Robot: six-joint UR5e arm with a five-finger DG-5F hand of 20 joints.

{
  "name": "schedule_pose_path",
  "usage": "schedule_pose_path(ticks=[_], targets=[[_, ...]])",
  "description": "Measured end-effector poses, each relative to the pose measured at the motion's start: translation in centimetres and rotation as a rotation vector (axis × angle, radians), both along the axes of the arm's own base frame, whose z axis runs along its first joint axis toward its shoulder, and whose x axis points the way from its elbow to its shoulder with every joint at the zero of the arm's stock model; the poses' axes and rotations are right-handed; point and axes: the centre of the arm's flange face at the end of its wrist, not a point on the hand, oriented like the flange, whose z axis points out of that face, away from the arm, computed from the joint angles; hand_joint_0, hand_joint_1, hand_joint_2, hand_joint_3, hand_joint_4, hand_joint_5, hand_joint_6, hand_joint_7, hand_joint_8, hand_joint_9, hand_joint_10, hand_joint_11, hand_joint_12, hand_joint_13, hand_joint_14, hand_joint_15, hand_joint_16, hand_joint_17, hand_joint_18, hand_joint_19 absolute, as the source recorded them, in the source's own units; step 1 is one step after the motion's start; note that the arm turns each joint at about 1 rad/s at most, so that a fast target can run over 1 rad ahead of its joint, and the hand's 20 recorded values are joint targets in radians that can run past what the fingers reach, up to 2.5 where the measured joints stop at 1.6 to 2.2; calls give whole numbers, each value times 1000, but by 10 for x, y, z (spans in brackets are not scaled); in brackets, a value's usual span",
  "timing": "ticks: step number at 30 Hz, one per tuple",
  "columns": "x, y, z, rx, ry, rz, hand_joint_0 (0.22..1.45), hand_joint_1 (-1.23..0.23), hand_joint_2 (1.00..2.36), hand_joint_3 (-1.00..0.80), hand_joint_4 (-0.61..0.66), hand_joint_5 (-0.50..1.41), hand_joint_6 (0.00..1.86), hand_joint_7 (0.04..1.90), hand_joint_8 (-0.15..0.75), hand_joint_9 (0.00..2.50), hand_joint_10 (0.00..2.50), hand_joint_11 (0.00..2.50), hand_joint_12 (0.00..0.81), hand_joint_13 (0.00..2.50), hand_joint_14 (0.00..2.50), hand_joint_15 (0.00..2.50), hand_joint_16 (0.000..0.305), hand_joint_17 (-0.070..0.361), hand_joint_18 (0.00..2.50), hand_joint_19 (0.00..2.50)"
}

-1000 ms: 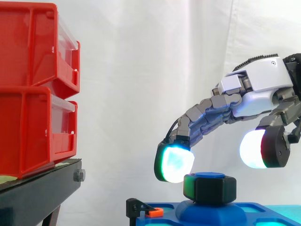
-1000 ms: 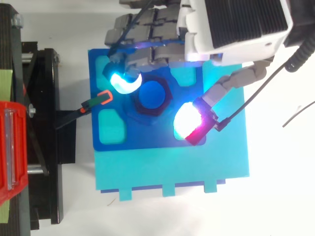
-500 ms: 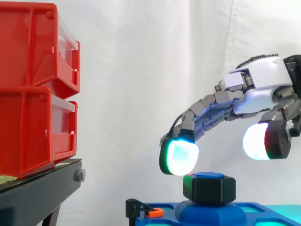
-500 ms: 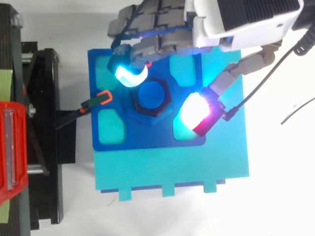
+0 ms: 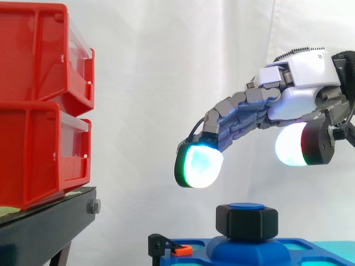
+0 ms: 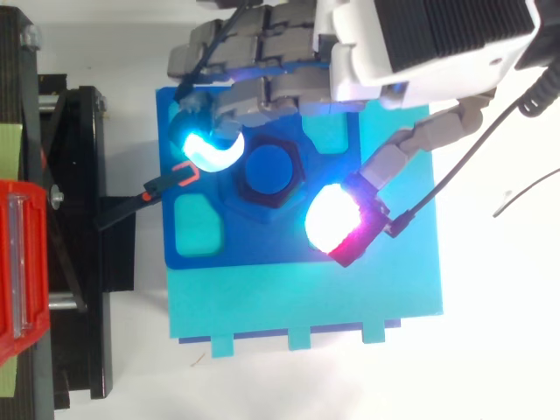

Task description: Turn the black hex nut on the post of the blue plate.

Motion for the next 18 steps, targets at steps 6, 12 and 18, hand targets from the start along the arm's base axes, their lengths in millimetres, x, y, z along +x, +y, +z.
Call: schedule_pose_path(ticks=[6,12,18], targets=[[4,13,-3,-5,5,-20,497,-440,1000,-500,224,-188,502,761,263,334,0,0,358,354,2,63,46,104,253,248],[8,32,-5,-11,16,-39,496,-429,1000,-500,221,-187,502,762,264,337,0,0,358,353,0,67,46,104,252,248],[9,42,-7,-16,37,-55,496,-422,1000,-500,223,-187,502,762,264,338,0,0,358,352,2,70,46,104,250,248]])
